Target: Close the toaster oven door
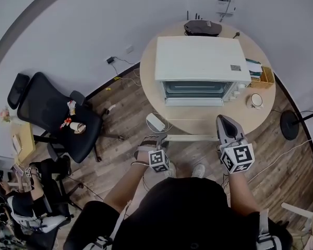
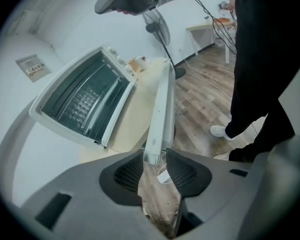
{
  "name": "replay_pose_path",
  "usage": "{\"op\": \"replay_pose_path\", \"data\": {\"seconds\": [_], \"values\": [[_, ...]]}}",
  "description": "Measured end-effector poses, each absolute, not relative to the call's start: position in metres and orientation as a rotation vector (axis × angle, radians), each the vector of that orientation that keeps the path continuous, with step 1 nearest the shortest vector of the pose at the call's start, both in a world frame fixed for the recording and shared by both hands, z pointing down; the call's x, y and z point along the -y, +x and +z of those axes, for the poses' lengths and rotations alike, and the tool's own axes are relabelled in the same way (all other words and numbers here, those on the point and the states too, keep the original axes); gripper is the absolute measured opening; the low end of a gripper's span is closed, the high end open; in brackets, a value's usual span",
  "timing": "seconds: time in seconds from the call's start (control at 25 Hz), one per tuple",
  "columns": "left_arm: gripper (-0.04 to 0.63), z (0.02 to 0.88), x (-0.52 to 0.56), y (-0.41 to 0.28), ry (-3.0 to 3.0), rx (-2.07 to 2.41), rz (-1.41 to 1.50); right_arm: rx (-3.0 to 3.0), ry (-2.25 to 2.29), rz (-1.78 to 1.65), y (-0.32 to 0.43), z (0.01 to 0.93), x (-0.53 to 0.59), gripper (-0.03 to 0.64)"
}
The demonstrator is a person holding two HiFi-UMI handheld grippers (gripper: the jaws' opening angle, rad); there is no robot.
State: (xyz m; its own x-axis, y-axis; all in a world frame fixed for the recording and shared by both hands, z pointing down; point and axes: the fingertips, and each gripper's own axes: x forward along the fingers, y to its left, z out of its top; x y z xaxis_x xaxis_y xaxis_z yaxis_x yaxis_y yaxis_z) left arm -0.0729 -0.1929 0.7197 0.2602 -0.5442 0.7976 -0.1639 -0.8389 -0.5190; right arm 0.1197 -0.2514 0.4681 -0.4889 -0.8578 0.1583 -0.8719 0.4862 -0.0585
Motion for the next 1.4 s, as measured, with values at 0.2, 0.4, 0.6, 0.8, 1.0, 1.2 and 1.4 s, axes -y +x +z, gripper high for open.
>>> {"op": "replay_pose_path", "data": {"seconds": [0.2,0.4,0.6,0.8,1.0,1.2,1.4], "values": [[0.127,0.722,0.194,-0.071,-2.138,-0.622,-1.605,2.623,1.524,0.198,0.125,0.467,0.252,-0.003],[0.089,0.722,0.194,-0.071,-2.089,-0.627,-1.609,2.633,1.514,0.197,0.125,0.467,0.251,-0.003],[0.080,0.716,0.195,-0.071,-2.089,-0.650,-1.612,2.637,1.496,0.198,0.124,0.468,0.249,-0.003],[0.075,0.698,0.197,-0.071,-2.122,-0.685,-1.576,2.644,1.482,0.185,0.122,0.466,0.250,-0.003],[0.066,0.676,0.202,-0.072,-2.121,-0.760,-1.536,2.664,1.458,0.170,0.116,0.463,0.252,-0.002],[0.060,0.661,0.208,-0.072,-2.108,-0.817,-1.518,2.679,1.425,0.178,0.111,0.466,0.253,-0.002],[0.052,0.648,0.215,-0.071,-2.074,-0.841,-1.496,2.685,1.412,0.172,0.111,0.467,0.254,-0.003]]}}
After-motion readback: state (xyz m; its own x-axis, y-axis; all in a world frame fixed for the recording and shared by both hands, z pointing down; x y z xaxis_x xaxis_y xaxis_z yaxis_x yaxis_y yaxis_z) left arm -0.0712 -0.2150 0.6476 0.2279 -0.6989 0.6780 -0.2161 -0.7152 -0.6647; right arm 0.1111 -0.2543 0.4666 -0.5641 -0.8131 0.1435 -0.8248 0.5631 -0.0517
